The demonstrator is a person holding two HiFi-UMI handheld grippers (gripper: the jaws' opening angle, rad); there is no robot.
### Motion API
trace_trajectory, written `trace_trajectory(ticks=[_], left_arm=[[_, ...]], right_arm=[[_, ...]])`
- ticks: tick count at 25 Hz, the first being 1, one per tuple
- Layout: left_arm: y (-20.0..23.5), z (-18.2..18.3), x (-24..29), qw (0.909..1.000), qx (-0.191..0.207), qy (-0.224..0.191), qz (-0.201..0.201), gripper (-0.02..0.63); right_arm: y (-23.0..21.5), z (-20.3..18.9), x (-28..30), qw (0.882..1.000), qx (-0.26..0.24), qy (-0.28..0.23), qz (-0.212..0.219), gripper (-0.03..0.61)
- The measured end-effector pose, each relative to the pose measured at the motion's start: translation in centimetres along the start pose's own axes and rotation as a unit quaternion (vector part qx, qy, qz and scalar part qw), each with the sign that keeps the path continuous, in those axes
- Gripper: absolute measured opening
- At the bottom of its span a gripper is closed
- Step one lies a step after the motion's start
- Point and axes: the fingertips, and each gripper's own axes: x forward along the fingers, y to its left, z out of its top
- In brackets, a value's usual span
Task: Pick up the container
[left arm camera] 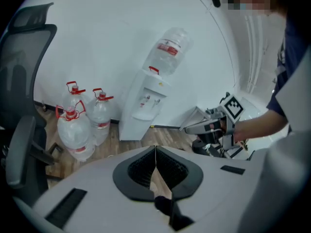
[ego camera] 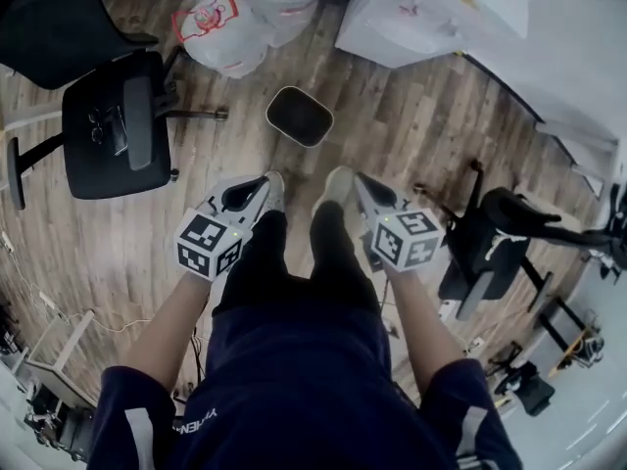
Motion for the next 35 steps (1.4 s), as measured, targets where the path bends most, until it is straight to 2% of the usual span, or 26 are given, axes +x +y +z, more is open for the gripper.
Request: trace_trajectory(ticks=[3, 5, 11, 16, 18, 22, 24, 30, 35], left_arm=[[1.4, -2.0, 2.9, 0.9990, 0.027, 0.031, 0.020, 0.026], [2.6, -3.5, 4.4, 0.9984, 0.016, 0.046, 0.030, 0.026], [7.4, -8.9, 8.5, 0.9918, -0.064, 0.075, 0.082, 0.026], [10.8, -14.3, 13.2, 0.9835, -0.120, 0.088, 0.104, 0.029], [11.9, -17.0, 15.0, 0.9796, -0.139, 0.096, 0.108, 0.057], [13.7, -22.0, 18.5, 0.9756, -0.145, 0.119, 0.114, 0.087], [15.2, -24.2, 21.0, 0.9745, -0.142, 0.127, 0.118, 0.102], [23.7, -28.8, 28.9, 0.9625, -0.183, 0.136, 0.147, 0.181], [32.2, -30.7, 35.2, 0.9526, -0.189, 0.144, 0.190, 0.225]], right_arm=[[-3.1, -0.5, 3.2, 1.000, -0.008, 0.025, -0.008, 0.017], [-4.5, -1.6, 5.6, 0.998, -0.010, 0.056, -0.001, 0.017], [-8.7, -5.0, 13.8, 0.991, 0.005, 0.135, 0.009, 0.018], [-14.7, -7.6, 20.8, 0.986, 0.014, 0.163, -0.020, 0.018], [-17.1, -9.0, 23.7, 0.984, 0.008, 0.174, -0.031, 0.021], [-20.7, -13.4, 29.4, 0.975, 0.018, 0.216, -0.042, 0.122], [-22.5, -15.4, 32.0, 0.971, 0.014, 0.231, -0.049, 0.138], [-27.3, -20.0, 39.1, 0.967, 0.002, 0.246, -0.070, 0.195], [-30.4, -21.9, 44.7, 0.969, -0.021, 0.236, -0.071, 0.213]])
